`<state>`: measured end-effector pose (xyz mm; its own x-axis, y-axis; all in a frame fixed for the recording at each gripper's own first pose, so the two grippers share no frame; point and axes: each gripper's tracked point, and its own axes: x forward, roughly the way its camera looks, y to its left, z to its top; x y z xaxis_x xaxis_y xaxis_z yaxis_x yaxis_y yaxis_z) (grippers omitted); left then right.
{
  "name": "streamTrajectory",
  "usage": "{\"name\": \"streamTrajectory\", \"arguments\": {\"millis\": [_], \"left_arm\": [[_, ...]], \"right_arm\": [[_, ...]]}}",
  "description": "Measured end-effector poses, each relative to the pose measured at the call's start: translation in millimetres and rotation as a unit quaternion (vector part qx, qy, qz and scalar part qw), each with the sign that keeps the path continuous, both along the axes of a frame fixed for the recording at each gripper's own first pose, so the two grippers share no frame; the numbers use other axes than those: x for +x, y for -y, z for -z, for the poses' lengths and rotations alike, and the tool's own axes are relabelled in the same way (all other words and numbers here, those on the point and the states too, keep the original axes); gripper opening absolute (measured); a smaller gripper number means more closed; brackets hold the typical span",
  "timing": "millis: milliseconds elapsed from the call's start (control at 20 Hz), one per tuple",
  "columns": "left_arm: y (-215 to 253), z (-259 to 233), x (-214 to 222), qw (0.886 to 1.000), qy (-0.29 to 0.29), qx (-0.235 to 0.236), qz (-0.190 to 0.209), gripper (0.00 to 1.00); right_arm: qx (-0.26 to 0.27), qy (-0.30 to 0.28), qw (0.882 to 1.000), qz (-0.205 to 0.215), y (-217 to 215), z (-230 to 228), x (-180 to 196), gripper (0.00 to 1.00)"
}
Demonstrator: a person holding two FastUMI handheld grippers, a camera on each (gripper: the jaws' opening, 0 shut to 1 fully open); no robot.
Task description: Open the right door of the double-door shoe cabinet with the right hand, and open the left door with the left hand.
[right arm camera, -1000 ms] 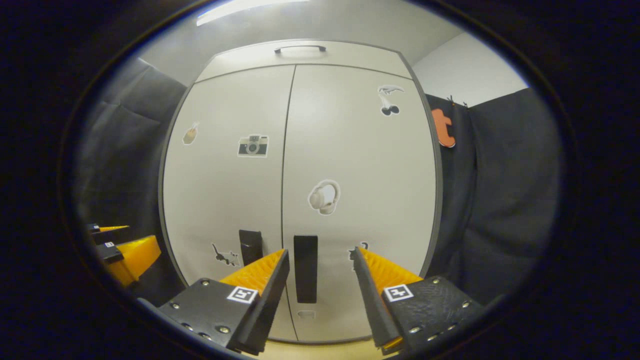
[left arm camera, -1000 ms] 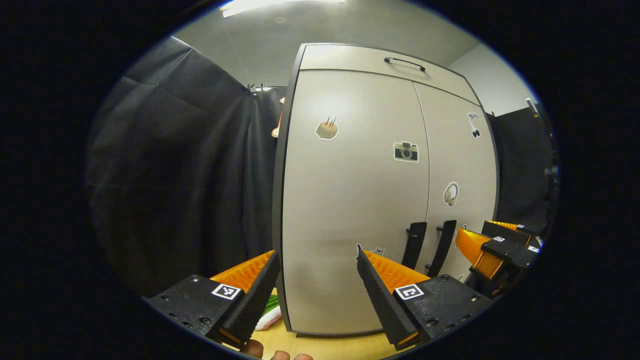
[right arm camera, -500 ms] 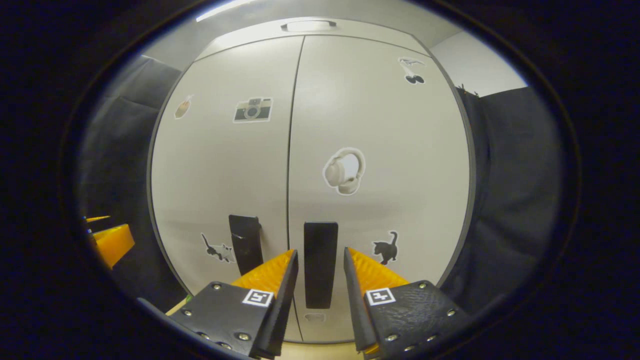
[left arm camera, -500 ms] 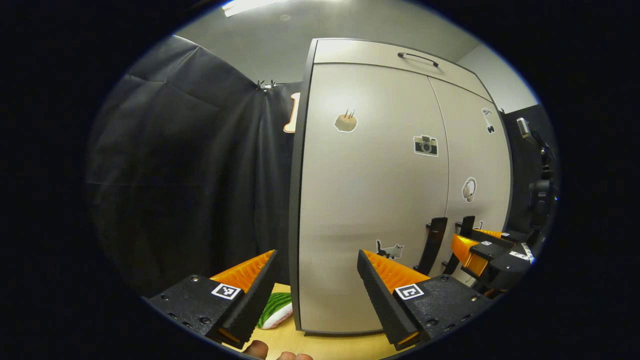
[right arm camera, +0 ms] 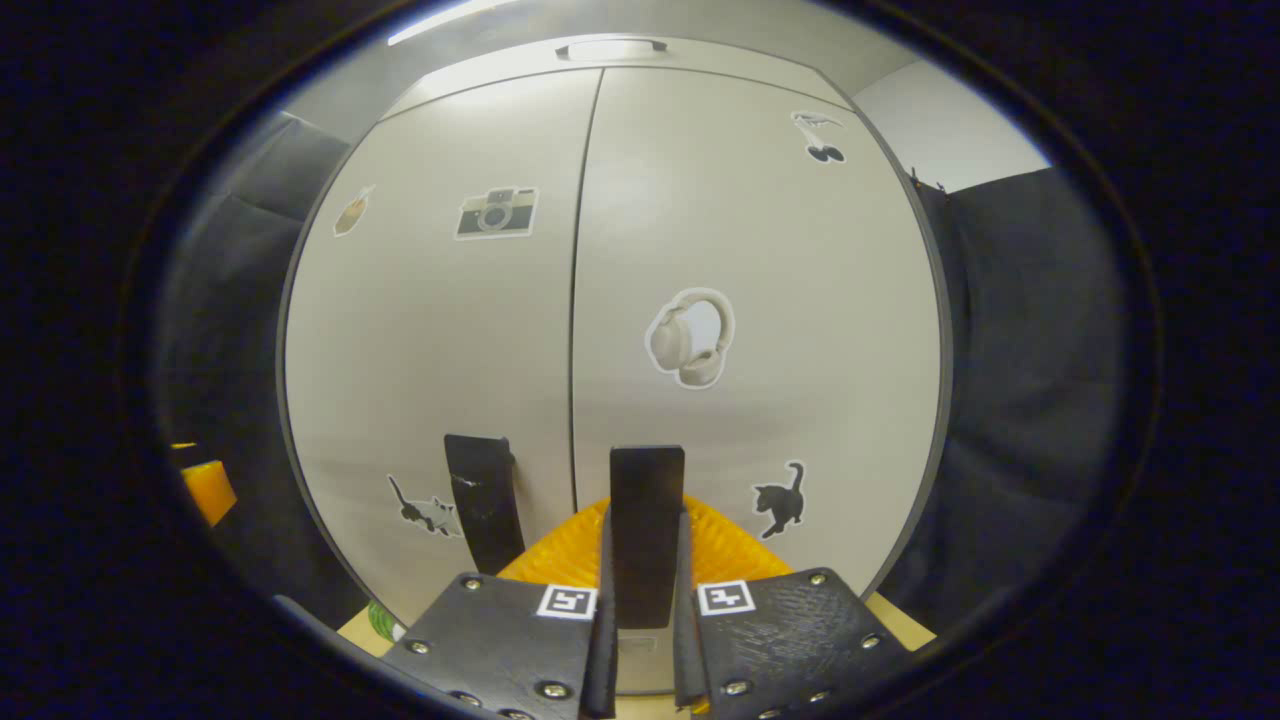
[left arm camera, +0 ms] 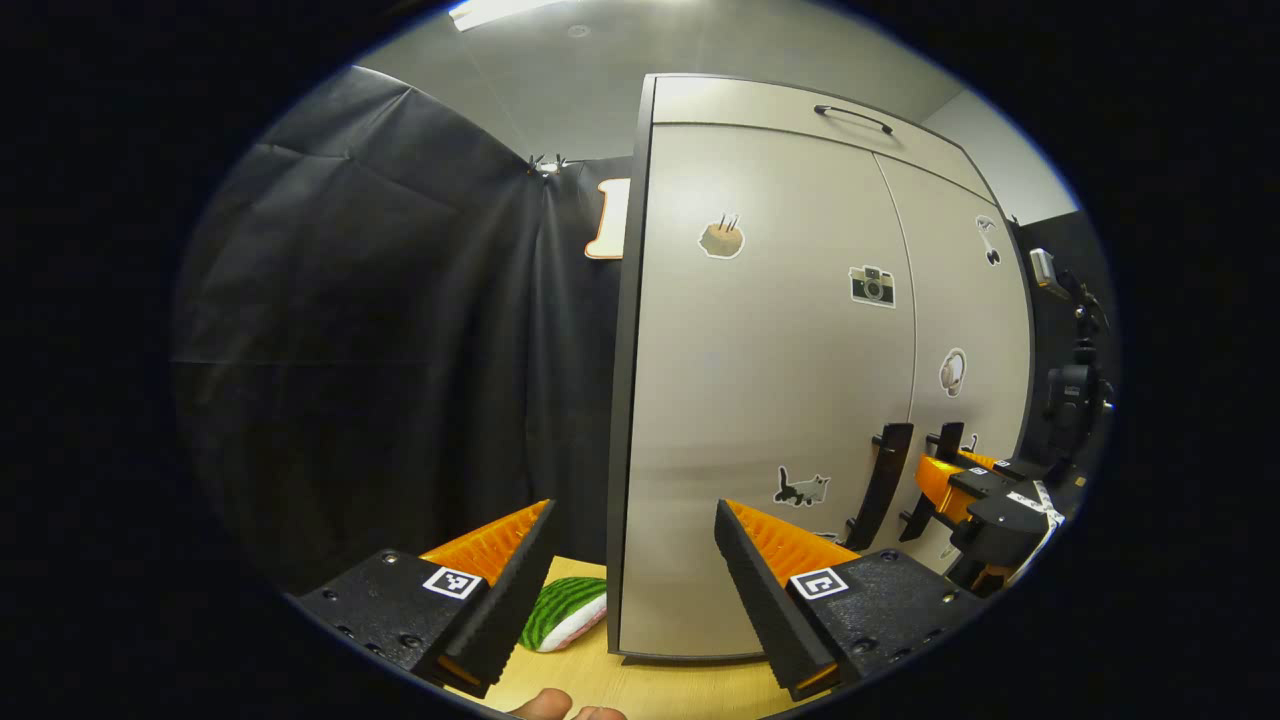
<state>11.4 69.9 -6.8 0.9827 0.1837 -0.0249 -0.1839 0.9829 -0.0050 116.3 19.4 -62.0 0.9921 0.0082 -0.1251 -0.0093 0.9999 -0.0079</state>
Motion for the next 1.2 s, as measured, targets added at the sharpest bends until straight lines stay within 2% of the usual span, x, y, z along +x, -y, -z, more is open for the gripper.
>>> {"name": "streamTrajectory", "arguments": {"millis": [200, 250, 300, 350, 600, 900, 1200], "left_arm": [[3, 1, -5, 1.000, -0.001, -0.004, 0.009, 0.96], [5, 1, -5, 1.000, -0.002, -0.005, 0.012, 0.96], [7, 2, -7, 1.000, -0.003, -0.007, 0.016, 0.99], [9, 3, -8, 1.000, -0.004, -0.009, 0.019, 0.96], [19, 5, -12, 0.999, -0.007, -0.014, 0.035, 0.96], [34, 4, -12, 0.998, -0.008, -0.014, 0.055, 0.96], [53, 4, -13, 0.997, -0.009, -0.013, 0.081, 0.96]], "right_arm": [[0.003, -0.004, 1.000, -0.011, 2, -2, -11, 0.22], [0.017, -0.003, 1.000, -0.011, 4, -4, -18, 0.22], [0.029, -0.001, 0.999, -0.018, 5, -3, -20, 0.11], [0.033, -0.006, 0.999, -0.023, 8, -3, -25, 0.10], [0.020, -0.007, 1.000, -0.020, 19, -6, -48, 0.11], [0.019, 0.000, 1.000, 0.007, 39, -10, -77, 0.12], [0.032, 0.003, 0.999, 0.037, 61, -14, -104, 0.10]]}}
